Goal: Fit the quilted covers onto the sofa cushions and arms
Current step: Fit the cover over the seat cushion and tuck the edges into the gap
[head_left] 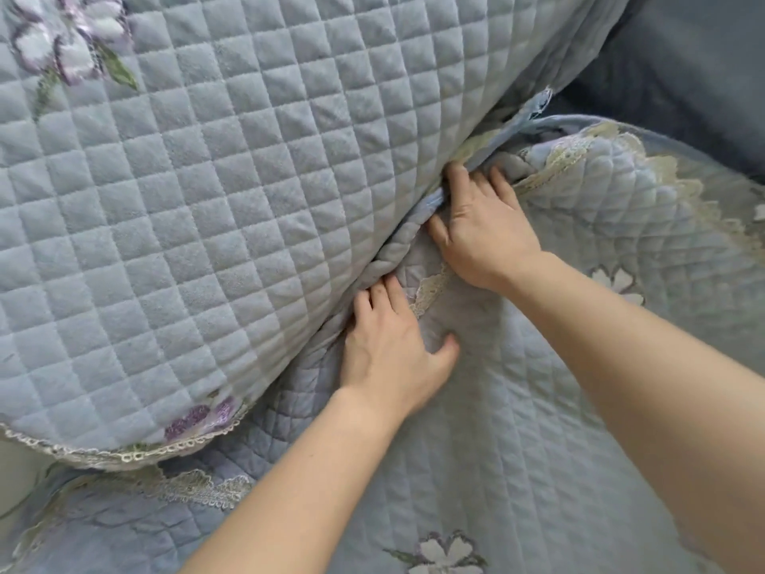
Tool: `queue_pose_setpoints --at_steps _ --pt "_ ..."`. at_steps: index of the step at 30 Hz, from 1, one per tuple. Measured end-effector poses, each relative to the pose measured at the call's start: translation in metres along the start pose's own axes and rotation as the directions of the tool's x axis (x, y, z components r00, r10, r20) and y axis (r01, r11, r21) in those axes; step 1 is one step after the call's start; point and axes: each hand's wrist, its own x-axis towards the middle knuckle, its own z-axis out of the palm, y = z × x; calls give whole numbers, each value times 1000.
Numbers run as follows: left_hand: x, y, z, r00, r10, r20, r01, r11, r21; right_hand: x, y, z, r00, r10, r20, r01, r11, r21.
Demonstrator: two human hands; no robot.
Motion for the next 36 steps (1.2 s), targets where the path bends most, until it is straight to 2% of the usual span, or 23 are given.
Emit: queue_pose_setpoints --at_steps 3,5,9,12,15,17,18,19,20,22,23,27,30,33,36 --pt "20 -10 -21 998 -20 66 27 995 -97 12 2 -6 997 -30 68 37 994 -102" --pt "27 -21 -30 992 43 118 -25 989 -145 21 0 -7 991 -10 135 28 991 -132" --pt "21 -16 -30 971 153 181 -159 987 20 30 -2 -2 984 36 176 -9 988 -153" --pt "12 -1 -25 974 205 95 -213 974 82 31 -2 -2 986 37 164 -16 992 -127" --pt "13 9 -21 948 312 59 -317 941 115 40 2 -14 964 29 264 -30 1000 -3" --pt "18 11 -20 962 251 109 -262 960 102 41 10 -33 940 16 341 -92 974 209" --pt "19 12 -18 967 227 116 -238 967 95 37 16 -42 948 -14 319 -83 954 289" --pt "21 13 -16 972 211 109 -220 972 84 28 22 -49 973 -35 228 -38 951 307" --pt "22 14 -14 975 198 103 -206 976 75 14 27 -52 994 -47 101 19 965 262" --pt "29 19 -12 977 182 108 -188 981 53 -14 32 -49 986 -93 -140 107 990 95" --pt "34 20 -12 977 182 108 -189 981 53 -21 34 -44 979 -110 -171 117 993 31" --pt "45 23 -14 968 222 114 -232 969 80 2 29 -28 996 -77 40 82 987 -140" --pt "50 12 -21 953 290 93 -289 957 -19 26 21 -21 993 -46 112 71 968 -239" --pt "61 -1 -30 940 287 184 -260 952 -161 52 18 -23 971 -108 211 170 939 -300" --pt "72 4 -40 922 264 282 -216 958 -191 80 17 -28 923 -87 376 235 899 -369"
